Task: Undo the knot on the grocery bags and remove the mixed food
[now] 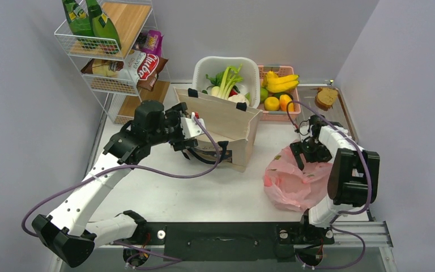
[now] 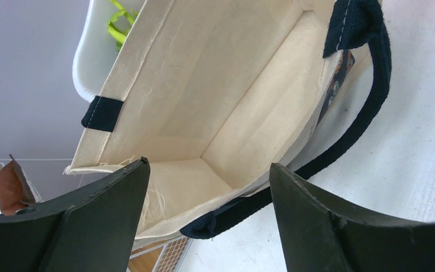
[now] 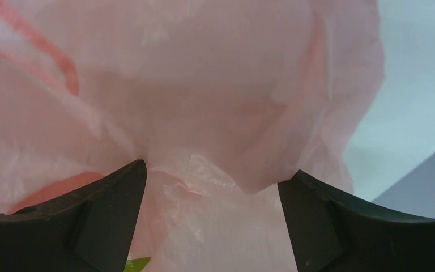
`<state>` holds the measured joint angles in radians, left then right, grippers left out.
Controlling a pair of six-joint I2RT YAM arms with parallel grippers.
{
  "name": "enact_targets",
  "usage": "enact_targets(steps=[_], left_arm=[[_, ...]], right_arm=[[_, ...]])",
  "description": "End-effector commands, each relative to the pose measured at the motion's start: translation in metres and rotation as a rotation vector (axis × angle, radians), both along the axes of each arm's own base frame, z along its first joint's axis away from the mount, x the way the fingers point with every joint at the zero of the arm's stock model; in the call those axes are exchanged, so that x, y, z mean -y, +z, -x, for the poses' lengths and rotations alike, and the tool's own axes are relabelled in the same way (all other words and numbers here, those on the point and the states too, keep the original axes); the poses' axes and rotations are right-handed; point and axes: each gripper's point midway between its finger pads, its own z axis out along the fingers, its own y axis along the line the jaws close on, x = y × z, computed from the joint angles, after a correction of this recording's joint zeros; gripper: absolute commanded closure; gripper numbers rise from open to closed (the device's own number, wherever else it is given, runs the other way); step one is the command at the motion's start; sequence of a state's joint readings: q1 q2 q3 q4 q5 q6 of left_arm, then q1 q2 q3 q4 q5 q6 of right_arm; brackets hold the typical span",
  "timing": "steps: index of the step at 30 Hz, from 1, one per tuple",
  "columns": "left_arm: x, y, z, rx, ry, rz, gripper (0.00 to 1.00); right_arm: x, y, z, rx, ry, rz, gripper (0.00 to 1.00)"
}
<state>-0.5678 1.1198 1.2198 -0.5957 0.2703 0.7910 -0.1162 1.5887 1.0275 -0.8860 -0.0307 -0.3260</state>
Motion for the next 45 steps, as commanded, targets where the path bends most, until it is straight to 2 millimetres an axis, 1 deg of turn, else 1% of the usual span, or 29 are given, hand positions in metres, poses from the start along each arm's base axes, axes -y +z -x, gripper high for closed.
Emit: enact_targets(steps=[1, 3, 5, 6, 7, 8, 9, 10, 11, 12, 13, 14, 15, 16, 17, 20, 23, 28, 31, 32, 35, 37, 39, 40, 41, 42, 43, 44, 45], left_arm=[[-0.005, 0.014, 0.003, 0.032, 0.029, 0.027, 0.25], [-0.006, 0.014, 0.002, 0.035, 0.037, 0.024, 0.25], [-0.006, 0.015, 0.001, 0.035, 0.042, 0.029, 0.25], [-0.005, 0.017, 0.0, 0.035, 0.047, 0.038, 0.25], [-0.005, 0.02, -0.002, 0.04, 0.056, 0.048, 0.25], [-0.004, 0.023, -0.004, 0.029, 0.071, 0.068, 0.25], [-0.005, 0.026, -0.007, 0.024, 0.085, 0.085, 0.25], [-0.003, 0.032, -0.01, 0.002, 0.102, 0.118, 0.25], [-0.005, 0.033, -0.01, -0.032, 0.099, 0.141, 0.25], [0.002, 0.043, -0.008, -0.076, 0.068, 0.195, 0.25], [-0.002, 0.043, -0.01, -0.128, 0.089, 0.224, 0.25], [0.004, 0.053, -0.01, -0.15, 0.06, 0.258, 0.24], [0.002, 0.054, -0.011, -0.188, 0.073, 0.278, 0.24], [0.006, 0.061, -0.011, -0.198, 0.046, 0.298, 0.24], [0.007, 0.062, -0.012, -0.215, 0.041, 0.306, 0.24], [0.021, 0.079, 0.001, -0.213, -0.058, 0.337, 0.22], [0.035, 0.092, 0.006, -0.198, -0.116, 0.348, 0.21], [0.058, 0.105, 0.007, -0.17, -0.168, 0.349, 0.2], [0.074, 0.117, -0.003, -0.117, -0.178, 0.376, 0.2], [0.079, 0.12, -0.005, -0.101, -0.177, 0.383, 0.2], [0.095, 0.136, -0.02, -0.027, -0.184, 0.416, 0.2], [0.104, 0.145, -0.029, 0.01, -0.195, 0.43, 0.2], [0.122, 0.151, -0.03, 0.017, -0.249, 0.441, 0.2], [0.131, 0.145, -0.032, 0.003, -0.275, 0.432, 0.19], [0.143, 0.152, -0.02, 0.0, -0.344, 0.444, 0.19], [0.153, 0.146, -0.018, -0.022, -0.377, 0.441, 0.19], [0.165, 0.148, -0.002, -0.041, -0.454, 0.453, 0.19], [0.175, 0.144, 0.002, -0.069, -0.481, 0.469, 0.19], [0.185, 0.144, 0.016, -0.096, -0.552, 0.488, 0.19]], right_arm=[[0.004, -0.017, -0.011, 0.016, -0.01, 0.027, 0.2], [0.003, -0.023, -0.01, 0.011, -0.007, 0.027, 0.23], [0.0, -0.028, -0.006, -0.004, 0.004, 0.014, 0.35], [-0.003, -0.031, -0.003, -0.017, 0.009, -0.004, 0.51], [-0.006, -0.031, -0.001, -0.021, 0.02, -0.017, 0.6], [-0.013, -0.03, 0.003, -0.032, 0.025, -0.058, 0.75], [-0.016, -0.025, 0.002, -0.017, 0.036, -0.079, 0.83], [-0.024, -0.019, 0.005, -0.018, 0.045, -0.133, 0.96], [-0.026, -0.005, 0.0, 0.032, 0.071, -0.15, 0.99], [-0.034, 0.004, 0.003, 0.043, 0.086, -0.207, 1.0], [-0.036, 0.024, -0.003, 0.116, 0.128, -0.221, 1.0], [-0.042, 0.037, -0.001, 0.148, 0.14, -0.275, 1.0], [-0.044, 0.064, -0.008, 0.245, 0.177, -0.281, 1.0], [-0.052, 0.08, -0.008, 0.29, 0.192, -0.328, 1.0], [-0.055, 0.11, -0.015, 0.392, 0.217, -0.329, 1.0], [-0.076, 0.183, -0.021, 0.608, 0.295, -0.395, 1.0], [-0.088, 0.254, -0.026, 0.798, 0.327, -0.424, 1.0], [-0.11, 0.353, -0.019, 1.059, 0.325, -0.527, 1.0], [-0.124, 0.405, -0.012, 1.223, 0.372, -0.593, 1.0], [-0.129, 0.416, -0.006, 1.249, 0.353, -0.637, 1.0], [-0.145, 0.454, 0.004, 1.363, 0.419, -0.732, 1.0], [-0.155, 0.473, 0.013, 1.407, 0.455, -0.789, 1.0], [-0.164, 0.486, 0.019, 1.428, 0.49, -0.841, 1.0], [-0.167, 0.489, 0.022, 1.423, 0.487, -0.872, 1.0], [-0.172, 0.492, 0.025, 1.422, 0.51, -0.894, 1.0], [-0.175, 0.491, 0.024, 1.408, 0.509, -0.915, 1.0], [-0.18, 0.49, 0.026, 1.398, 0.52, -0.935, 1.0], [-0.183, 0.488, 0.026, 1.389, 0.52, -0.945, 1.0], [-0.188, 0.488, 0.027, 1.385, 0.527, -0.96, 1.0]])
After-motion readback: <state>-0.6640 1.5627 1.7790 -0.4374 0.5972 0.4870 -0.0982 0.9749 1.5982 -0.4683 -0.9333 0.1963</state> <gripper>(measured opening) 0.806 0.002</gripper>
